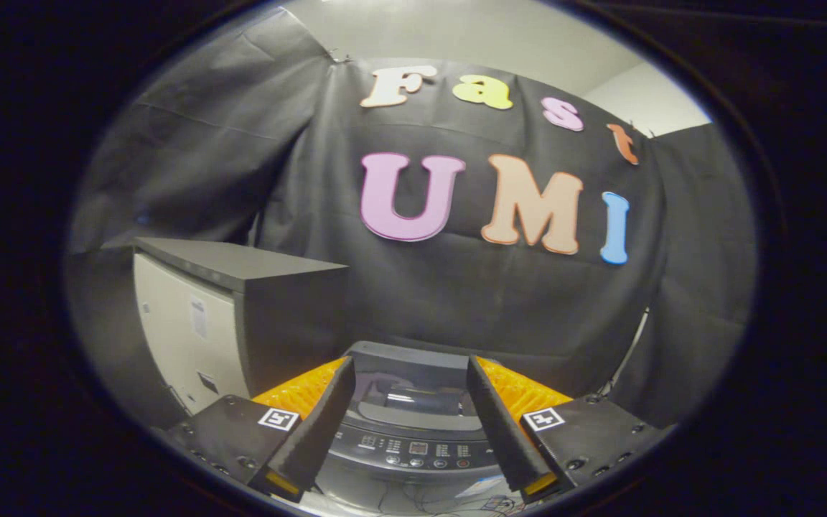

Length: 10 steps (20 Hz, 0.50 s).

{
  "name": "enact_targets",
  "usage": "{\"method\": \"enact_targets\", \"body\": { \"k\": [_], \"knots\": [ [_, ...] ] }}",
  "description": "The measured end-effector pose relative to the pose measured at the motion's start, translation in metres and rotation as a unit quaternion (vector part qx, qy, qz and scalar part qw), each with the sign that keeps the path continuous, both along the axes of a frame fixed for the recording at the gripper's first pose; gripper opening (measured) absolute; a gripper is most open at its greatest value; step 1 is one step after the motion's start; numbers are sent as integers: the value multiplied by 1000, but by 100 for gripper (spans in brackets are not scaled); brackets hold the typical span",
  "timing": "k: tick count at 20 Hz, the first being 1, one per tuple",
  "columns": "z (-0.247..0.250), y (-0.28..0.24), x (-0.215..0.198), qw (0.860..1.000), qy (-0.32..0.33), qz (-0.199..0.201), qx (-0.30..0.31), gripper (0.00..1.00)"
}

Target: Put the clothes into the washing machine and then close the washing machine lid.

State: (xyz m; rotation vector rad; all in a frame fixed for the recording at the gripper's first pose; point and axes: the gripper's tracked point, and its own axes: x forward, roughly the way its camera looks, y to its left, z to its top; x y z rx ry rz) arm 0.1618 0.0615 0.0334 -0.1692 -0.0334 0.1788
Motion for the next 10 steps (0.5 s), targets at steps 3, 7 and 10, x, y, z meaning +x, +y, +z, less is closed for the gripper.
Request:
{"method": "enact_targets", "body": {
  "k": [3,7,10],
  "knots": [
    [-7,14,5,998,-10,14,57,98],
    [-14,5,7,998,-8,-8,64,97],
    [-15,1,6,998,1,-9,69,97]
  ]
}}
